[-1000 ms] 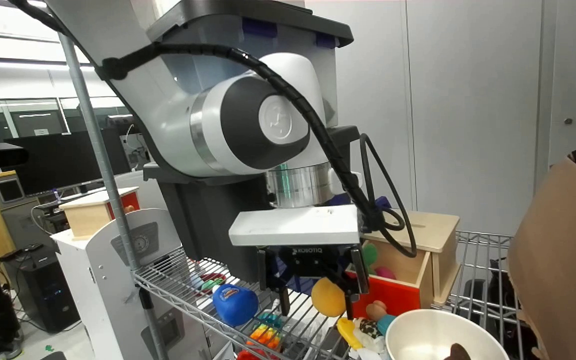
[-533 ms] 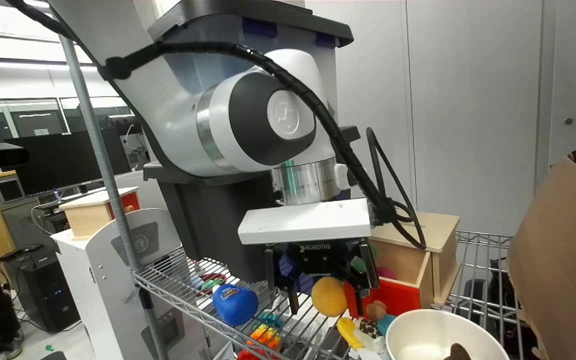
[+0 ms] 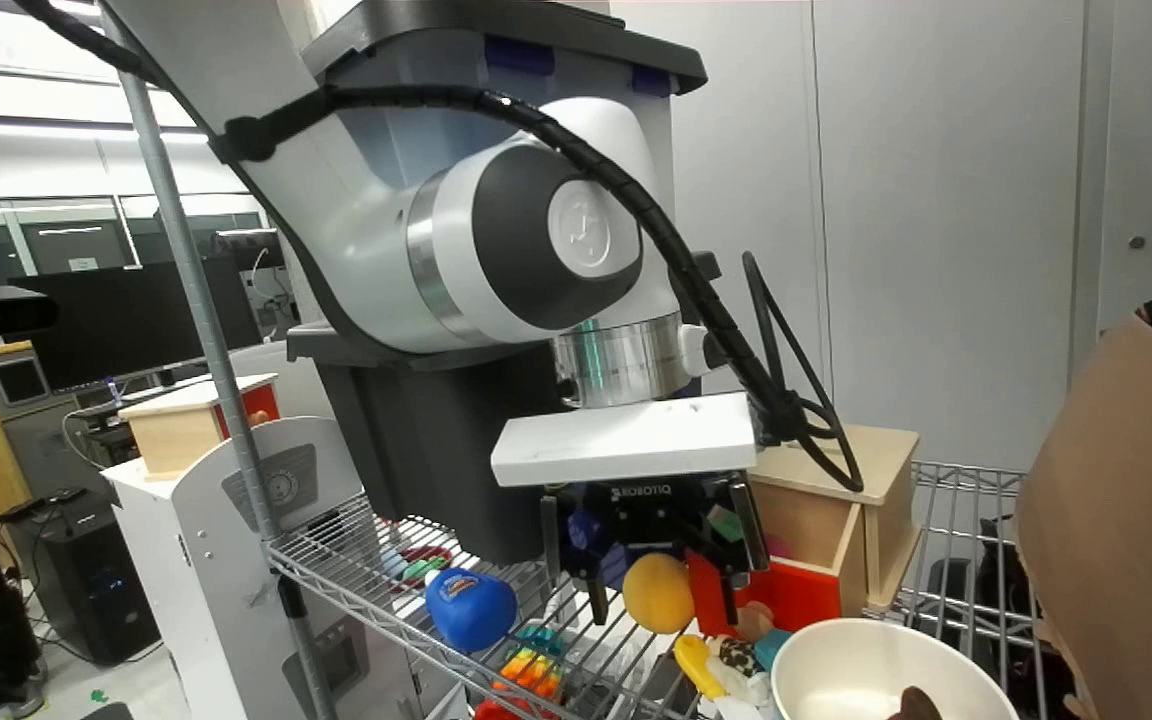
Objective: Pick up the white object and put it in the chest drawer
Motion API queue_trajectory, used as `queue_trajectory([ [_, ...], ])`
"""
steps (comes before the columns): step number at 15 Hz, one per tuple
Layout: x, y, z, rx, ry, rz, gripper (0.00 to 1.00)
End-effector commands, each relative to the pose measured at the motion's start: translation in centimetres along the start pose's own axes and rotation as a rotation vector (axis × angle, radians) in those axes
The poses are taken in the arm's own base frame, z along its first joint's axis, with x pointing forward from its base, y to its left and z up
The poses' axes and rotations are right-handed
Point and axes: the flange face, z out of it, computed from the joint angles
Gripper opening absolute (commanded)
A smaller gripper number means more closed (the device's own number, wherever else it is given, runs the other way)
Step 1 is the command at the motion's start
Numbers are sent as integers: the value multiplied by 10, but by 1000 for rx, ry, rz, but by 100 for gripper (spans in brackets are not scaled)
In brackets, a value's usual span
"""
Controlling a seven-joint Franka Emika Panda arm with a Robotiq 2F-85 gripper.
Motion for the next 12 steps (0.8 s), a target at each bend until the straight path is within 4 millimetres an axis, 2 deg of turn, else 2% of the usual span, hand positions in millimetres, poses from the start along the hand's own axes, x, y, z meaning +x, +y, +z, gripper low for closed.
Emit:
queue_trajectory([
  [1, 10, 11, -5, -6, 32, -12, 100],
  [5, 18, 13, -15, -12, 51, -5, 100],
  [12, 22, 10, -16, -5, 61, -15, 100],
])
